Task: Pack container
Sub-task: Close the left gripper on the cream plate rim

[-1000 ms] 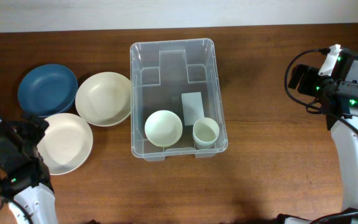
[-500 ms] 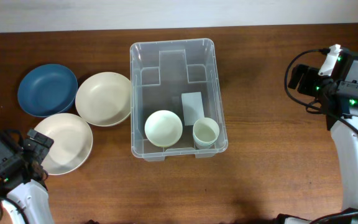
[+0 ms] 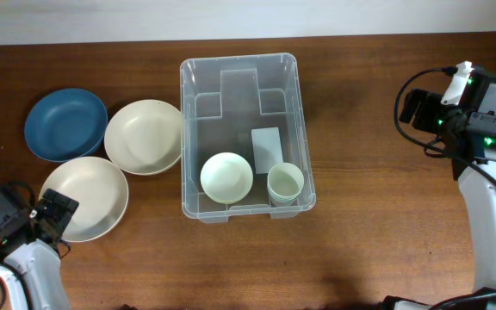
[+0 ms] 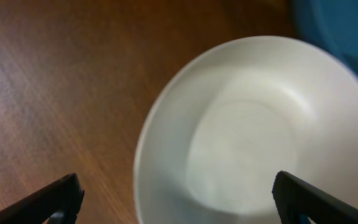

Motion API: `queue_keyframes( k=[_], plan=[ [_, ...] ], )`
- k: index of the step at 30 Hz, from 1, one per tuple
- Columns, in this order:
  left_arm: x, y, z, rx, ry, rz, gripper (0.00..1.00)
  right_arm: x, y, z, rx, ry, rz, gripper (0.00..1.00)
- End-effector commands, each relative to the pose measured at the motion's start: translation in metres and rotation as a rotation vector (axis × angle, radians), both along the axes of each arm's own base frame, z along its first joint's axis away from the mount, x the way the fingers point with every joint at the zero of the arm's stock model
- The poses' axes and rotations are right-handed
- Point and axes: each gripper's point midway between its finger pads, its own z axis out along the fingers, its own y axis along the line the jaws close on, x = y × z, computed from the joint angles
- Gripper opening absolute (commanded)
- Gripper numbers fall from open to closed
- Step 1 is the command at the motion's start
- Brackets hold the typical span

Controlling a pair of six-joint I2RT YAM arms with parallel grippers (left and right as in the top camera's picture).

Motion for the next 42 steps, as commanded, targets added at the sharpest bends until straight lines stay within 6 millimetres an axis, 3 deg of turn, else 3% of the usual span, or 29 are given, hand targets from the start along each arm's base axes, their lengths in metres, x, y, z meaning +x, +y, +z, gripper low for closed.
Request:
queue_keyframes(
  k=[1,12,15,21,26,29,35,39,42],
  plan=[
    [-0.010,0.006,-0.019,-0.022,0.052,0.050,1.00,0.000,-0.002,0.010,-0.002,-0.025,-0.010,0.99],
    [0.001,0.010,-0.064,-0.092,0.094,0.036,0.98,0.000,-0.002,0.010,-0.002,-0.025,-0.010,0.99],
    [0.000,0.009,-0.070,-0.105,0.111,0.037,0.89,0.000,-0.002,0.010,-0.002,-0.025,-0.010,0.99],
    [-0.001,0.010,-0.071,-0.099,0.120,0.041,0.61,0.000,-0.002,0.010,-0.002,-0.025,-0.010,1.00],
    [-0.001,0.010,-0.071,-0.097,0.120,0.037,0.47,0.000,-0.002,0.010,-0.002,-0.025,-0.010,0.99],
    [-0.001,0.010,-0.071,-0.091,0.128,0.017,0.32,0.000,-0.002,0.010,-0.002,-0.025,-0.010,0.99],
    [-0.002,0.010,-0.072,-0.089,0.133,0.007,0.21,0.000,-0.002,0.010,-0.002,-0.025,-0.010,0.99],
    [-0.002,0.009,-0.072,-0.092,0.136,0.007,0.01,0.000,-0.002,0.010,-0.002,-0.025,-0.010,0.99],
    [-0.004,0.008,-0.073,-0.098,0.142,0.007,0.01,0.000,-0.002,0.010,-0.002,-0.025,-0.010,0.99]
  ],
)
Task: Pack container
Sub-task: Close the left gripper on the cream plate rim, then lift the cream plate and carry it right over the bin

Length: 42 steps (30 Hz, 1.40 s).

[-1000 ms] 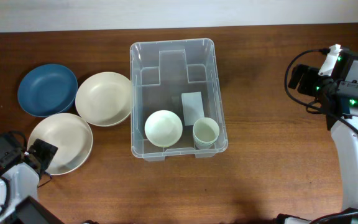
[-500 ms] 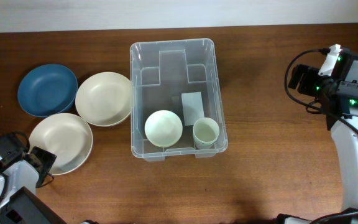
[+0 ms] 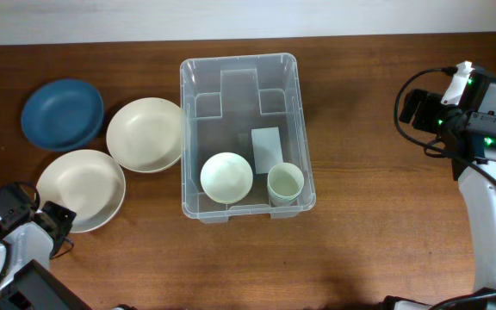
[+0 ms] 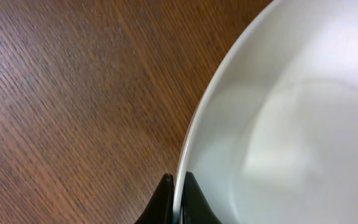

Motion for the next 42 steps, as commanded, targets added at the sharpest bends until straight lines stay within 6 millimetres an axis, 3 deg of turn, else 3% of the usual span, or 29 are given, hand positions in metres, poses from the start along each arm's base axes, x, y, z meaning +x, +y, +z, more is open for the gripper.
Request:
queue_keyframes(
  k=[1,7,10,14,20,28,31,37,42],
  plan=[
    [-0.013,-0.004,-0.010,-0.016,0.058,0.003,0.00,0.000,-0.002,0.010,-0.002,-0.025,-0.010,0.99],
    [-0.017,-0.008,-0.003,-0.038,0.083,0.004,0.01,0.000,-0.002,0.010,-0.002,-0.025,-0.010,0.99],
    [-0.013,-0.005,0.019,-0.028,0.070,0.005,0.01,0.000,-0.002,0.010,-0.002,-0.025,-0.010,0.99],
    [-0.003,0.004,0.064,0.028,0.004,0.008,0.01,0.000,-0.002,0.010,-0.002,-0.025,-0.010,0.99],
    [0.019,0.010,0.158,0.156,-0.230,-0.011,0.01,0.000,-0.002,0.010,-0.002,-0.025,-0.010,0.99],
    [0.077,-0.056,0.270,0.066,-0.785,-0.344,0.01,0.000,-0.002,0.010,-0.002,-0.025,-0.010,0.99],
    [0.094,-0.087,0.298,0.043,-0.910,-0.503,0.01,0.000,-0.002,0.010,-0.002,-0.025,-0.010,0.99],
    [0.123,-0.153,0.320,0.053,-0.994,-0.713,0.01,0.000,-0.002,0.010,-0.002,-0.025,-0.010,0.99],
    [0.144,-0.200,0.324,0.124,-0.995,-0.758,0.01,0.000,-0.002,0.010,-0.002,-0.025,-0.010,0.99]
  ],
)
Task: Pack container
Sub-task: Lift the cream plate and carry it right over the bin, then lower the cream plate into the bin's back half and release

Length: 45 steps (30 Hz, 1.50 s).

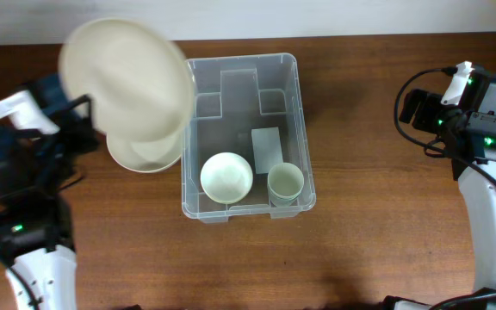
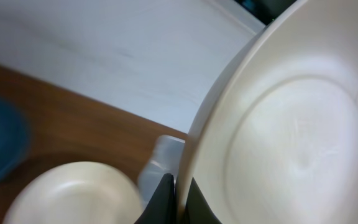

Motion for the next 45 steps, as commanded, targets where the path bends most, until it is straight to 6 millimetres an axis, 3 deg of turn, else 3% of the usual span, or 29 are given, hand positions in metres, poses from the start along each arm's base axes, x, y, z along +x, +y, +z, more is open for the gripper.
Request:
queue_keyframes(
  k=[1,10,16,28,32,39,45],
  plan=[
    [0.012,-0.021,0.005,0.042,-0.016,0.046,0.01,0.000,-0.002,0.010,-0.002,-0.025,-0.010,0.99],
    [0.045,-0.098,-0.034,0.149,0.039,0.054,0.01,0.000,-0.002,0.010,-0.002,-0.025,-0.010,0.99],
    [0.068,-0.130,-0.056,0.306,0.055,0.045,0.01,0.000,-0.002,0.010,-0.002,-0.025,-0.010,0.99],
    [0.112,-0.159,-0.085,0.464,0.272,-0.089,0.01,0.000,-0.002,0.010,-0.002,-0.025,-0.010,0.99],
    [0.124,-0.164,-0.105,0.483,0.343,-0.106,0.01,0.000,-0.002,0.010,-0.002,-0.025,-0.010,0.99],
    [0.132,-0.169,-0.152,0.504,0.432,-0.132,0.01,0.000,-0.002,0.010,-0.002,-0.025,-0.010,0.99],
    [0.131,-0.174,-0.176,0.516,0.482,-0.156,0.01,0.001,-0.002,0.010,-0.002,-0.026,-0.010,0.99]
  ],
)
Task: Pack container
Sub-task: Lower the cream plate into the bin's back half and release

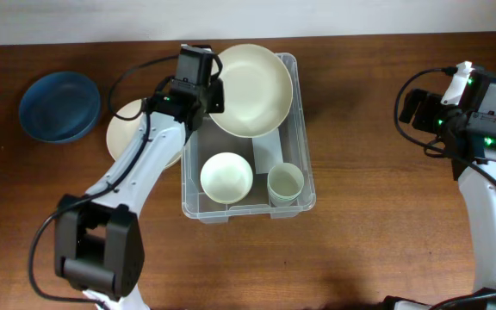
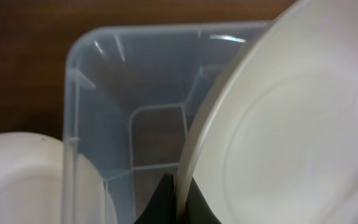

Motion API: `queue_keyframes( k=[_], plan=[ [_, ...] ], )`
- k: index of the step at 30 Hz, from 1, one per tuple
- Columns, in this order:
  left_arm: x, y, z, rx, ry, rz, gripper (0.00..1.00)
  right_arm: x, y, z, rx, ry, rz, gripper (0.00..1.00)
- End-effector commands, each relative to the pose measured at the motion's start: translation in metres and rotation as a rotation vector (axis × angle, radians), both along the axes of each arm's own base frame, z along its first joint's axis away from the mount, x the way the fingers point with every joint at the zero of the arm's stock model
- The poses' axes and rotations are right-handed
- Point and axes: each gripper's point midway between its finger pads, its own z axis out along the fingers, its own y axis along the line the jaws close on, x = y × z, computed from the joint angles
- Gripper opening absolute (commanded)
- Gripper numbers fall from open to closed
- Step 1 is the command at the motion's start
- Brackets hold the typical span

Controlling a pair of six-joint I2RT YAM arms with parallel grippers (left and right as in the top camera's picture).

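Observation:
A clear plastic container (image 1: pixel 295 103) stands at the table's middle, holding a small pale green bowl (image 1: pixel 226 177), a pale green cup (image 1: pixel 285 182) and a flat white piece (image 1: pixel 267 146). My left gripper (image 1: pixel 207 96) is shut on the rim of a large cream plate (image 1: pixel 250 86), which hangs over the container's far end. In the left wrist view the plate (image 2: pixel 291 124) fills the right side, with the fingers (image 2: pixel 165 199) pinching its edge above the container (image 2: pixel 104 93). My right gripper (image 1: pixel 420 108) is far off to the right; its jaws are not readable.
A second cream plate (image 1: pixel 132 129) lies just left of the container, partly under my left arm. A blue plate (image 1: pixel 58 105) sits at the far left. The table's back edge runs just behind the container.
My left gripper, still holding the cream plate, has moved right from above the left-hand plates to over the container's far end. The right arm has not moved.
My left gripper stood open at the near-left cream plate's edge. Then it was shut on that rim, the plate still on the table. Later it held the plate high over the left side, and now over the container.

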Motion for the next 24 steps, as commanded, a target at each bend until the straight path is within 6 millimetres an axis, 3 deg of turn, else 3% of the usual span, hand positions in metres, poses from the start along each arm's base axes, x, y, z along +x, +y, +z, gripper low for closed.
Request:
queue_keyframes(
  k=[1,8,10,14,19,24],
  plan=[
    [0.004,-0.009,0.002,-0.010,-0.009,-0.028,0.01,0.000,-0.002,0.010,-0.002,-0.025,-0.010,0.99],
    [0.006,-0.007,-0.018,0.009,0.028,-0.021,0.02,0.000,-0.002,0.010,-0.002,-0.025,-0.010,0.99],
    [0.006,-0.007,-0.020,0.011,0.031,-0.021,0.33,0.000,-0.002,0.010,-0.002,-0.025,-0.010,0.99],
    [0.009,-0.007,-0.012,0.005,0.014,-0.020,0.41,0.000,-0.002,0.010,-0.002,-0.025,-0.010,0.99],
    [0.016,-0.007,0.028,-0.010,-0.060,-0.010,0.46,0.000,-0.002,0.010,-0.002,-0.025,-0.010,0.99],
    [0.014,0.029,0.085,0.042,-0.135,0.093,0.47,0.000,-0.002,0.010,-0.002,-0.025,-0.010,0.99]
  ],
)
